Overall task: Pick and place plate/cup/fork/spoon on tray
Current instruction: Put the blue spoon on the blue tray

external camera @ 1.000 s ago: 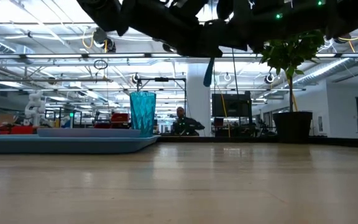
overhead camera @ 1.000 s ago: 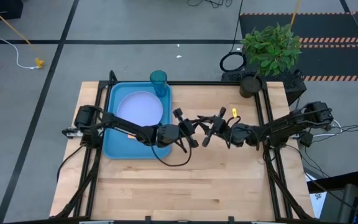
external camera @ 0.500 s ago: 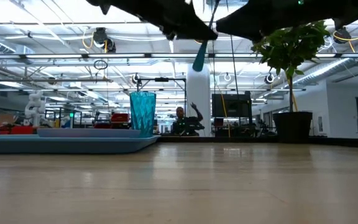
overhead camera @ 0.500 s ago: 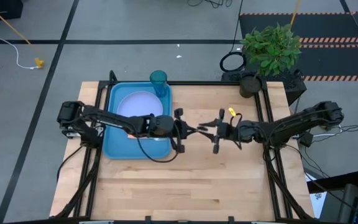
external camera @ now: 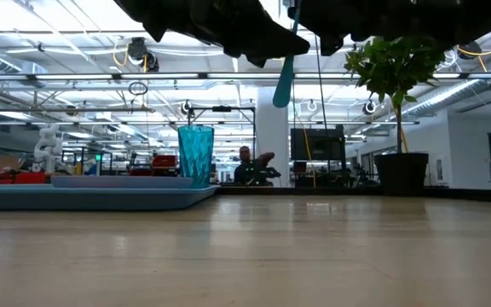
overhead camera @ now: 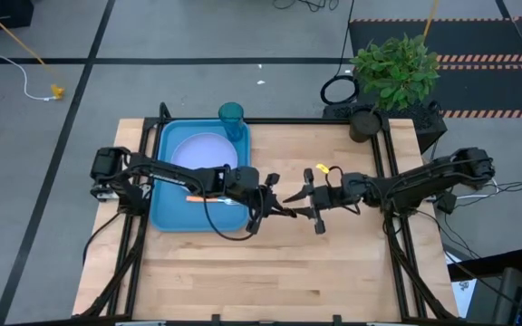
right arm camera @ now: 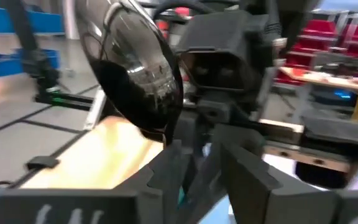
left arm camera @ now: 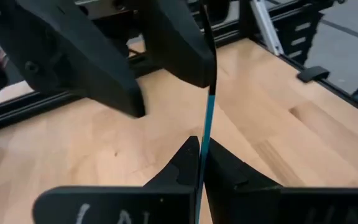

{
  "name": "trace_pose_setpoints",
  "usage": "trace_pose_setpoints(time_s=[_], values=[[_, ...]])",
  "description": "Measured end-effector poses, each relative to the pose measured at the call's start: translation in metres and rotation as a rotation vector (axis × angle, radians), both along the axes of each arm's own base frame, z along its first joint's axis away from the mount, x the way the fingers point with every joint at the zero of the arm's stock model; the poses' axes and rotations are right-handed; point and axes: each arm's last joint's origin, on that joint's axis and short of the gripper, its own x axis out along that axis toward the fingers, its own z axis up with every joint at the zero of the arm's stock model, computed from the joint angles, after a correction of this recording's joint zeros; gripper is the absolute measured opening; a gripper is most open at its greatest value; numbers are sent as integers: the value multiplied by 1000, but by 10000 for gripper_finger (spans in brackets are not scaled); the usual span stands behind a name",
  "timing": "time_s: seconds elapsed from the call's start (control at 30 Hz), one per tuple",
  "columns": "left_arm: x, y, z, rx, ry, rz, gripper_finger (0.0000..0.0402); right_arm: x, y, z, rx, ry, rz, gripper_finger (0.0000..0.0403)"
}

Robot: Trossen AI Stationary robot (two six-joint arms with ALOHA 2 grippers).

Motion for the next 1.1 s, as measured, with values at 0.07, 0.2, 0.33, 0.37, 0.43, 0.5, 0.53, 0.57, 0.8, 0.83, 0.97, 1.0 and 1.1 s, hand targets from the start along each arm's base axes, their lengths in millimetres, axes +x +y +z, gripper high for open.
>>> trace_pose_setpoints(time_s=[0.07, 0.2, 0.33, 0.37, 0.43, 0.5, 0.53, 0.57, 0.8, 0.83, 0.97, 1.0, 1.1], values=[[0, -1, 0, -6, -3, -26, 9, 2, 0, -2, 2, -11, 46, 79], [0, 1, 0, -23, 2, -57, 7, 6, -1, -6, 12, 0, 106, 42], [-1, 3, -1, -34, 7, -105, 9, 7, -4, -9, 32, 21, 134, 38], [-2, 2, -2, -34, 13, -119, 7, 7, -5, -9, 33, 26, 149, 44], [-2, 2, -3, -37, 24, -133, 5, 6, -5, -8, 44, 31, 185, 59], [-2, 3, -3, -37, 28, -130, 10, 5, -4, -6, 51, 20, 215, 79], [-2, 3, -3, -36, 28, -132, 13, 5, -4, -6, 50, 19, 213, 89], [-3, 3, -3, -34, 31, -132, 15, 5, -4, -6, 51, 22, 214, 99], [-3, 9, -4, -41, 40, -116, 8, 6, -4, -6, 51, 2, 210, 128], [-3, 9, -4, -40, 40, -114, 10, 6, -3, -5, 51, -12, 212, 126], [-1, 8, -7, -49, 42, -145, 10, 11, -1, -9, 54, -33, 236, 100], [-2, 8, -8, -51, 43, -159, 7, 12, 0, -11, 56, -37, 249, 91], [-2, 7, -7, -51, 37, -191, 7, 14, 0, -13, 53, -45, 259, 61]])
